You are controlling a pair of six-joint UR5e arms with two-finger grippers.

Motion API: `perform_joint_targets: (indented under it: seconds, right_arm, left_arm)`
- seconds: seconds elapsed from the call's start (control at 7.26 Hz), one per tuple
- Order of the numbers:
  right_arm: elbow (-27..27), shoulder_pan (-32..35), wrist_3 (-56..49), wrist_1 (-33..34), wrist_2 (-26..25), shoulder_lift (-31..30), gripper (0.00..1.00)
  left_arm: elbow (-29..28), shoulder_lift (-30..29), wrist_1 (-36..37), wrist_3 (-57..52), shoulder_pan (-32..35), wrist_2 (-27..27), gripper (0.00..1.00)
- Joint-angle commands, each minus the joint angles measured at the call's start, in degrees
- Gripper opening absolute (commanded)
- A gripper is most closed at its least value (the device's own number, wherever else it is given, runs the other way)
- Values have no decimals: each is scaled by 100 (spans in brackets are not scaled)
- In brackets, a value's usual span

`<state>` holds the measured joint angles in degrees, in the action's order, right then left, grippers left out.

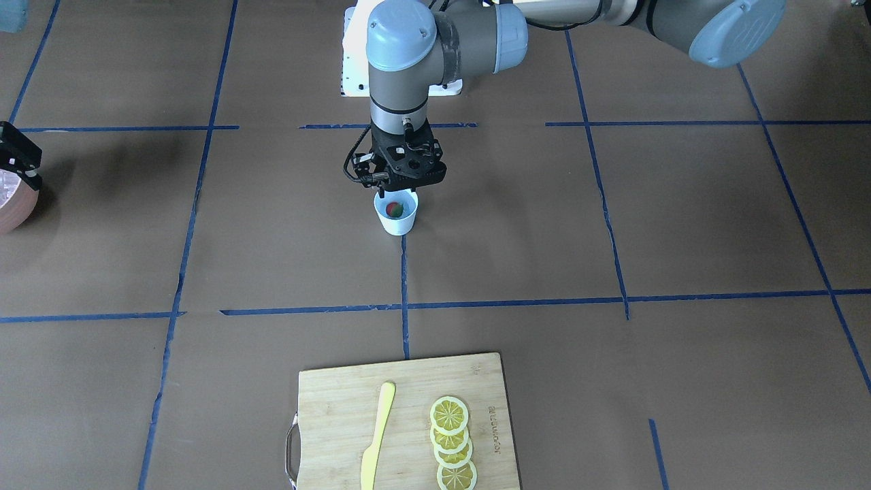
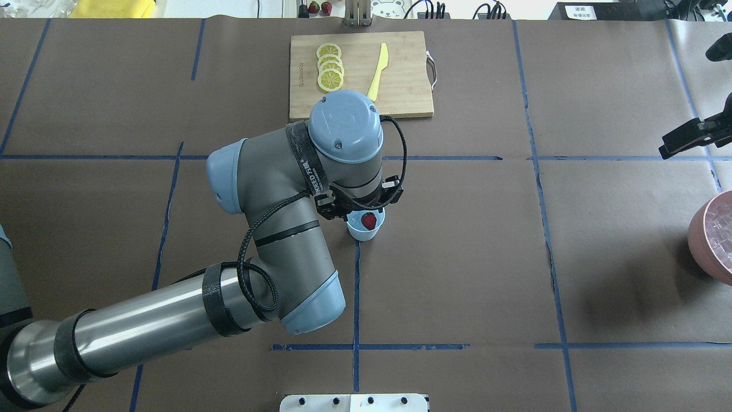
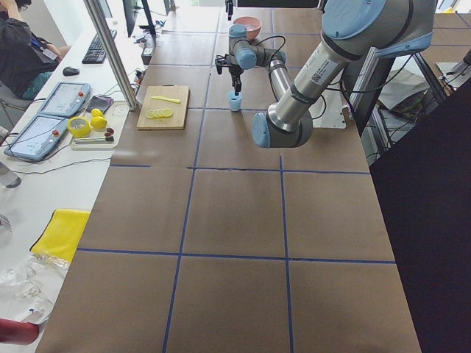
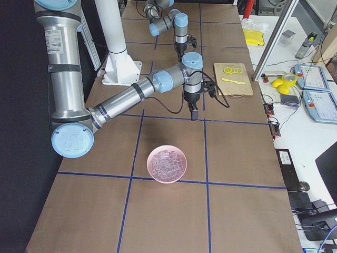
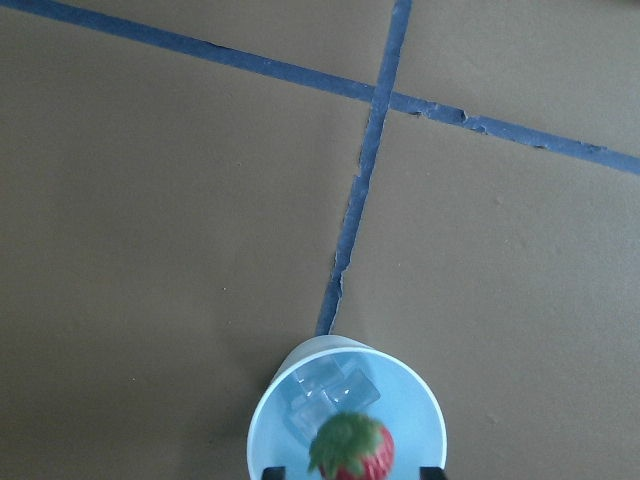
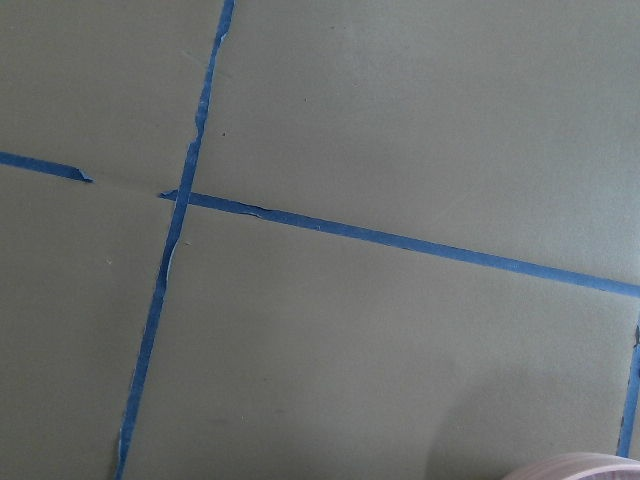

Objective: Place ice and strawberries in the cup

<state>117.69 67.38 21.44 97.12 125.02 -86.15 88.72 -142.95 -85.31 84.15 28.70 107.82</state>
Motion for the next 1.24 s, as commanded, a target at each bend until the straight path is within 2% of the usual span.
perform_joint_targets:
  seconds: [0.0,0.14,0.28,0.41,0.69,0.83,1.1]
  right_arm:
    - [-18,38,-96,0,5,-51,100]
    - [-105,203,-366,0,14,-104,100]
    - [-254,466,-734,0,318,-209,100]
    - [-630,938,-1391,0,774,-218,100]
    - [-1359,1748,-2717,0,1119,-288,100]
    - [-1807,2109,-3299,0,1339,-280,100]
    - [-2179,2375,-3498,0,1358,-262,100]
  left_arm:
    - [127,21,67,-152,91,19,100]
    - [328,169,267,-606,301,54,100]
    - [704,458,600,-1141,486,72,100]
    - [1126,835,847,-1651,853,351,100]
    - [1874,1626,1234,-2950,1644,984,100]
    - [1990,1908,1306,-3619,2048,1160,100]
    - [1982,2505,1307,-5085,2856,1660,100]
